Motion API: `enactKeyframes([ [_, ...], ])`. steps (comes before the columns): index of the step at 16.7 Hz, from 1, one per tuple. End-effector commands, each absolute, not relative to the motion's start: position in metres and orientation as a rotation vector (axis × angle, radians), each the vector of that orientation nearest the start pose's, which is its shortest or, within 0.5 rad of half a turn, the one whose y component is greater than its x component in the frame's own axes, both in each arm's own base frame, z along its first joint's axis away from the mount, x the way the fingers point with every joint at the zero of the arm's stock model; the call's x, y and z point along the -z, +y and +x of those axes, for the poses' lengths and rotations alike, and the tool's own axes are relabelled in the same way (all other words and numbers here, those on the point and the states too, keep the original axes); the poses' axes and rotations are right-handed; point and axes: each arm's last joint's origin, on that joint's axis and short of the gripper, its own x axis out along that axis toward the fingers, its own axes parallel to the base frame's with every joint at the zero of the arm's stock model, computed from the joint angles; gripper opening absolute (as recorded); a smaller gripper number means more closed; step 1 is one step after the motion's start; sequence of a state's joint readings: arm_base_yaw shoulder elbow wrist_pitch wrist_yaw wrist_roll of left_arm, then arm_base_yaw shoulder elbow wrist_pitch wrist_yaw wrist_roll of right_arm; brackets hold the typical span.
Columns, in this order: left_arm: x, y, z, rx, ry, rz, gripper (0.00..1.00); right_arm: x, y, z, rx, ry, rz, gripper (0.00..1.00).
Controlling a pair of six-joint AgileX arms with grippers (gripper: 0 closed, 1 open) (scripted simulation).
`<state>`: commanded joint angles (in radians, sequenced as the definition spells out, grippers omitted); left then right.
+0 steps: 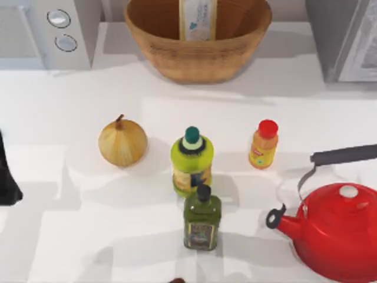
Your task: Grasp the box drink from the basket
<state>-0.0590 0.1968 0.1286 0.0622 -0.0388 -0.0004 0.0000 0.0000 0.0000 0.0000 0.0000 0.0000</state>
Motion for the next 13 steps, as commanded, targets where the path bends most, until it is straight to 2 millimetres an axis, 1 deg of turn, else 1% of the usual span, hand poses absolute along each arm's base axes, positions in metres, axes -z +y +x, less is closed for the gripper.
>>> enactKeyframes([
  [3,-0.235,-0.013,0.131,0.029,-0.022,-0.018,1.00,-0.160,-0.001,0.106,0.000,0.000,0.000,1.00],
  [5,-0.266,-0.021,0.151,0.033,-0.046,-0.033,1.00,-0.160,-0.001,0.106,0.000,0.000,0.000,1.00],
  [6,-0.281,-0.026,0.163,0.034,-0.057,-0.042,1.00,-0.160,-0.001,0.106,0.000,0.000,0.000,1.00],
  [8,-0.307,-0.040,0.195,0.036,-0.076,-0.060,1.00,-0.160,-0.001,0.106,0.000,0.000,0.000,1.00],
  [10,-0.326,-0.061,0.234,0.035,-0.086,-0.078,1.00,-0.160,-0.001,0.106,0.000,0.000,0.000,1.00],
  [12,-0.333,-0.087,0.277,0.034,-0.084,-0.091,1.00,-0.160,-0.001,0.106,0.000,0.000,0.000,1.00],
  [13,-0.331,-0.103,0.298,0.033,-0.077,-0.095,1.00,-0.160,-0.001,0.106,0.000,0.000,0.000,1.00],
])
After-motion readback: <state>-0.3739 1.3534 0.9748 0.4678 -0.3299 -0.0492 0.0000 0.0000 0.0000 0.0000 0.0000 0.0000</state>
